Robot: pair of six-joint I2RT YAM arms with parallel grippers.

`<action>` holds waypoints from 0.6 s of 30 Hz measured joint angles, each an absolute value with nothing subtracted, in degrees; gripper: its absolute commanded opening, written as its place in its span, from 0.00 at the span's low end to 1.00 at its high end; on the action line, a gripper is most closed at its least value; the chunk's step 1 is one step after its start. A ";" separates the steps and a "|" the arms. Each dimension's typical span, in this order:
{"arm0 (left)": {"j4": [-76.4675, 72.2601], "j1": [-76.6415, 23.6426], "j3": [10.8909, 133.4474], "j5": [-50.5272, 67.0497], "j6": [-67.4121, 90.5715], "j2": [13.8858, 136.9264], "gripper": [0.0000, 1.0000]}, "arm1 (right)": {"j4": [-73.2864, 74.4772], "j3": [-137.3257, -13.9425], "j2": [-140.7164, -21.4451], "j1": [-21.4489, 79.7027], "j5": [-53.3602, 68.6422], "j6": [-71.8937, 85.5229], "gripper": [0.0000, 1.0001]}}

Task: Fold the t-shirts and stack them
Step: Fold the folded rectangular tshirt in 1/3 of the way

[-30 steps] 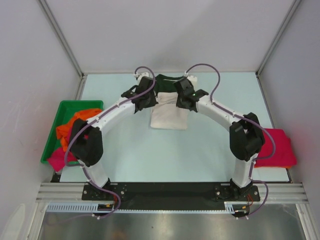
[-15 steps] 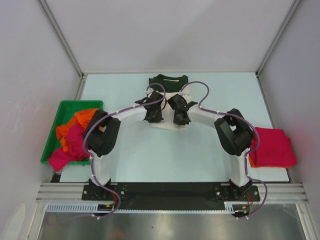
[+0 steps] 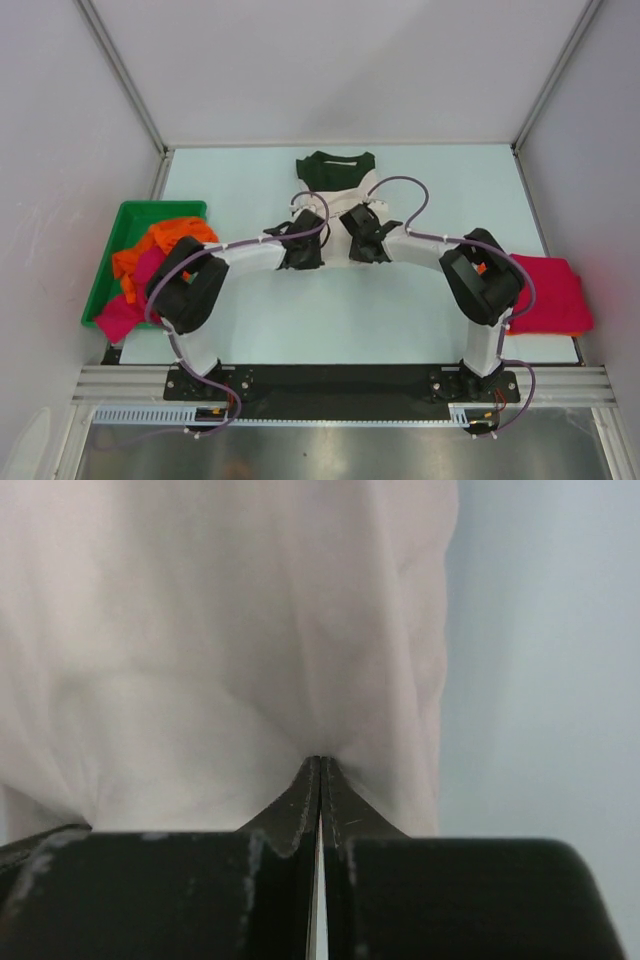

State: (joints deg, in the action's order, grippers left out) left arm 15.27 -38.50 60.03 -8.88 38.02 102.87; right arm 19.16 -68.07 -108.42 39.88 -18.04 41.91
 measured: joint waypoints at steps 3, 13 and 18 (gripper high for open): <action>14.31 -41.12 55.16 -9.23 38.65 99.02 0.00 | 17.41 -63.70 -105.47 41.80 -18.74 43.31 0.00; 13.10 -48.86 41.58 -7.81 42.94 87.44 0.00 | 14.04 -53.56 -98.52 49.91 -22.74 49.95 0.00; 13.85 -50.35 38.54 -7.35 44.88 83.79 0.00 | 13.80 -51.22 -97.01 52.69 -24.14 52.75 0.00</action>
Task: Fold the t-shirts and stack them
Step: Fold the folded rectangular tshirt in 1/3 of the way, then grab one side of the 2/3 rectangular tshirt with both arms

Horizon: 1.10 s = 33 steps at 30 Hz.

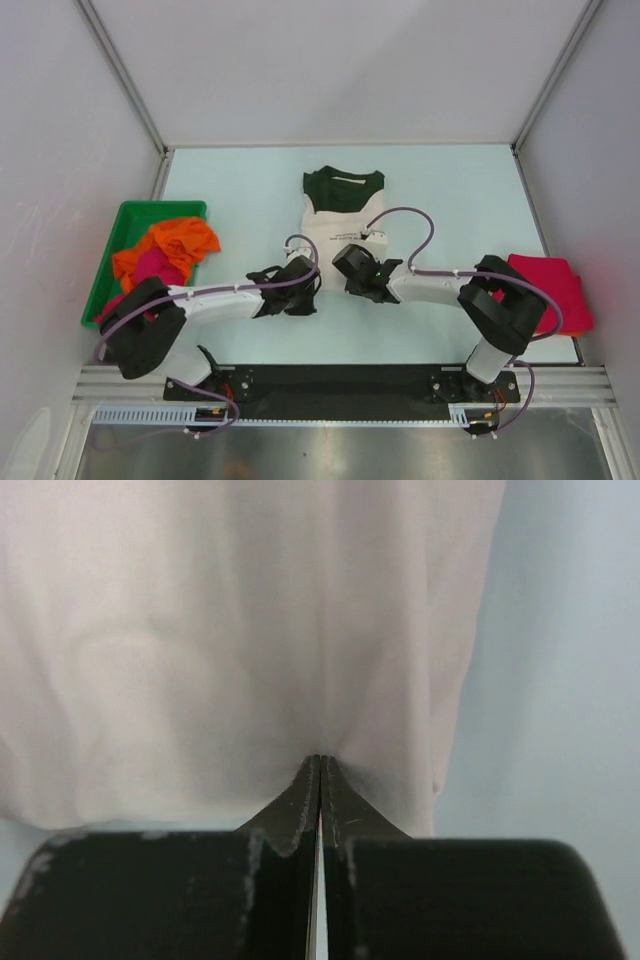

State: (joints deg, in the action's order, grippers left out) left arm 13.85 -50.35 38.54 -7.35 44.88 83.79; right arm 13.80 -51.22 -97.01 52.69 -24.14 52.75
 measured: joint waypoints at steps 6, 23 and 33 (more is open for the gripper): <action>17.17 -52.77 35.42 -6.92 47.07 79.05 0.00 | 14.06 -48.62 -94.45 54.52 -23.57 55.94 0.00; 35.33 -59.44 42.78 -20.40 48.97 62.78 0.29 | 34.52 -51.35 -85.17 59.27 -22.65 56.69 0.47; 27.27 -58.26 35.92 -18.68 50.72 62.96 0.31 | 40.10 -52.16 -77.19 63.96 -27.27 61.76 0.47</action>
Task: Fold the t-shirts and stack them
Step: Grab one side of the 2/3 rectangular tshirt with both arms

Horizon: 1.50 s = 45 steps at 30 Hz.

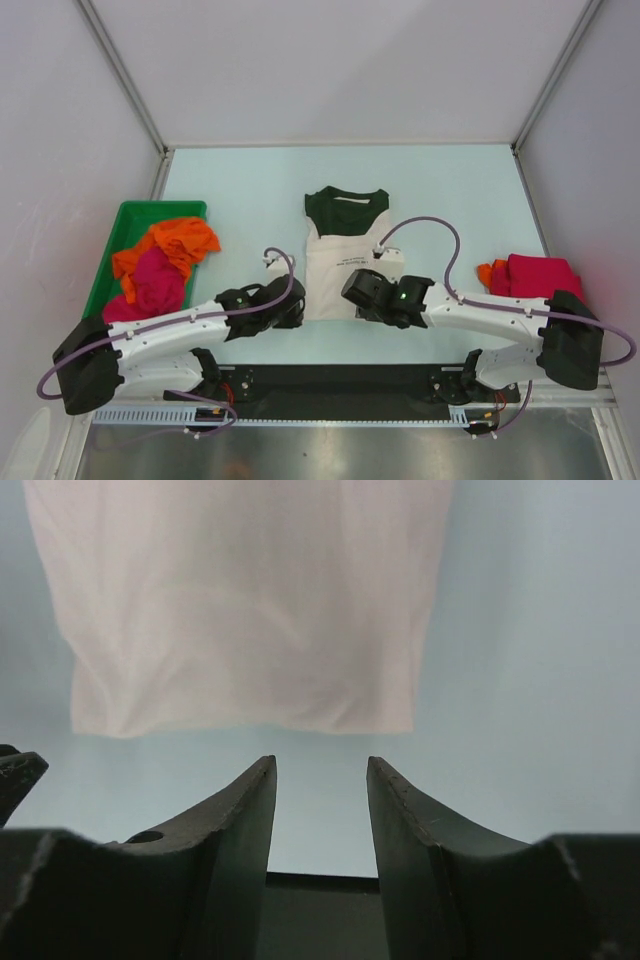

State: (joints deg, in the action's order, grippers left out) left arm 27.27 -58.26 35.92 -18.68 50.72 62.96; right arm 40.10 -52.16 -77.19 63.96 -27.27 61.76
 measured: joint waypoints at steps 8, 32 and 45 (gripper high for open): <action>25.96 -58.72 26.85 -14.76 55.07 61.60 0.42 | 44.07 -48.40 -75.53 66.24 -28.27 66.72 0.50; 23.46 -58.98 35.81 -18.52 53.36 69.49 0.49 | 40.84 -43.88 -80.55 61.30 -28.91 65.95 0.56; 23.22 -58.81 35.79 -18.52 52.90 74.43 0.49 | 37.30 -44.71 -85.58 59.66 -28.77 63.77 0.50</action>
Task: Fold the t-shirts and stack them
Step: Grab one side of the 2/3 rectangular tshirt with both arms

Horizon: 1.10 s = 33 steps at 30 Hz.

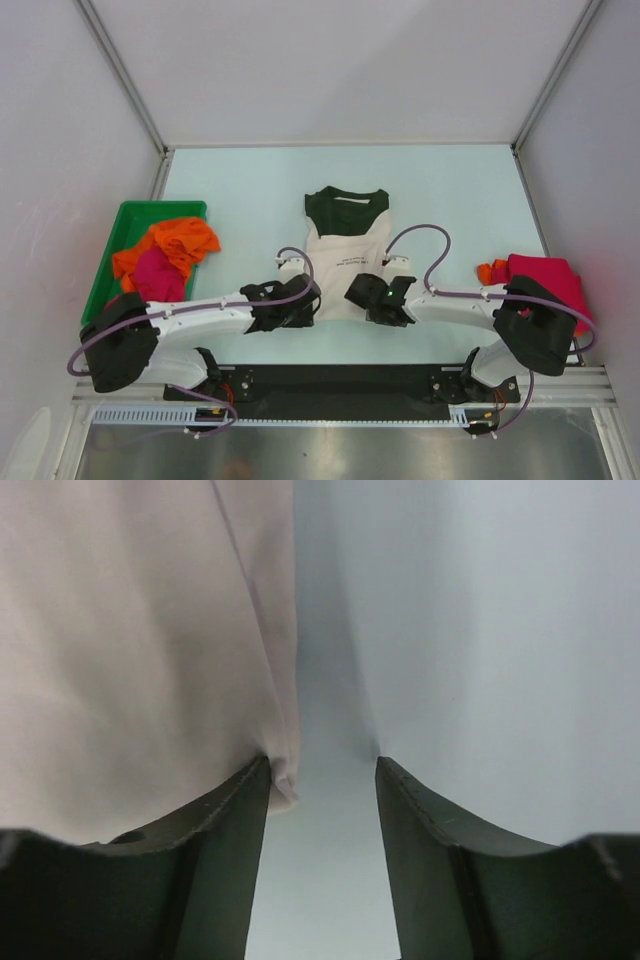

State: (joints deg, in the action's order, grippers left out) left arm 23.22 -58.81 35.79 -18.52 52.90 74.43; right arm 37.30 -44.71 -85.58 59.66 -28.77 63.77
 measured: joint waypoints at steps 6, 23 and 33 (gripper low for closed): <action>22.85 -58.70 35.79 -17.54 52.93 77.10 0.46 | 36.97 -45.63 -86.98 60.58 -29.23 63.44 0.41; 20.49 -58.59 36.14 -16.47 53.19 78.87 0.14 | 33.28 -43.94 -86.39 62.48 -30.55 66.24 0.11; 19.77 -58.59 36.07 -15.77 53.58 78.98 0.00 | 32.40 -42.94 -85.47 62.57 -30.55 66.48 0.00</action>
